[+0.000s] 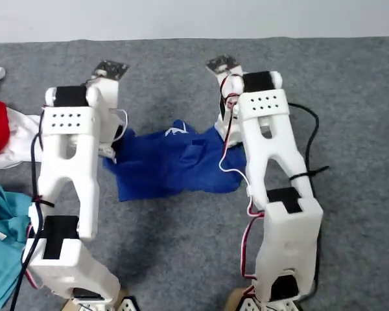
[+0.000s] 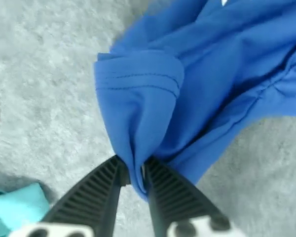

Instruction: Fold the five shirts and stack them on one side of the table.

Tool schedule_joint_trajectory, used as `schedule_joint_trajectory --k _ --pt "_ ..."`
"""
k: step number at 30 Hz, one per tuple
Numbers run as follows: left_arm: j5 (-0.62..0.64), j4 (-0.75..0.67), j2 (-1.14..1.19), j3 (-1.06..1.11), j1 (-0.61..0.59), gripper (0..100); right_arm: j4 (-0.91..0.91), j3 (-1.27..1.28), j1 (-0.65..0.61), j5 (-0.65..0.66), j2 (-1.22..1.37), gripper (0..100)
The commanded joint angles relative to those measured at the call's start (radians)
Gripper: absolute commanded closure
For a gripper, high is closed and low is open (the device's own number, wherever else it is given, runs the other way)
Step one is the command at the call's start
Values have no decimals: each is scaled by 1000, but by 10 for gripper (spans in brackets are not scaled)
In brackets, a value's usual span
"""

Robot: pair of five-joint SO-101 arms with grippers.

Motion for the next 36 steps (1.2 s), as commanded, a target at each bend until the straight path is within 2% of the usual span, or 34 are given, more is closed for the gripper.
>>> schedule_joint_trajectory --k 1,3,11,16,22,29,36 --pt "3 -54 -60 59 2 997 10 -21 15 3 22 909" --pt "3 -68 -60 94 0 997 30 -21 16 3 25 874" --pt "2 -103 -60 142 0 997 58 -21 -4 2 27 876" --pt "2 -104 -60 142 0 997 53 -21 -5 2 24 983" --pt "2 -109 -60 140 2 997 56 -23 -2 9 -4 990" --pt "2 -101 -126 82 0 997 59 -23 -4 46 -189 990" --pt "2 -109 -356 -27 8 996 59 -23 4 72 -426 990"
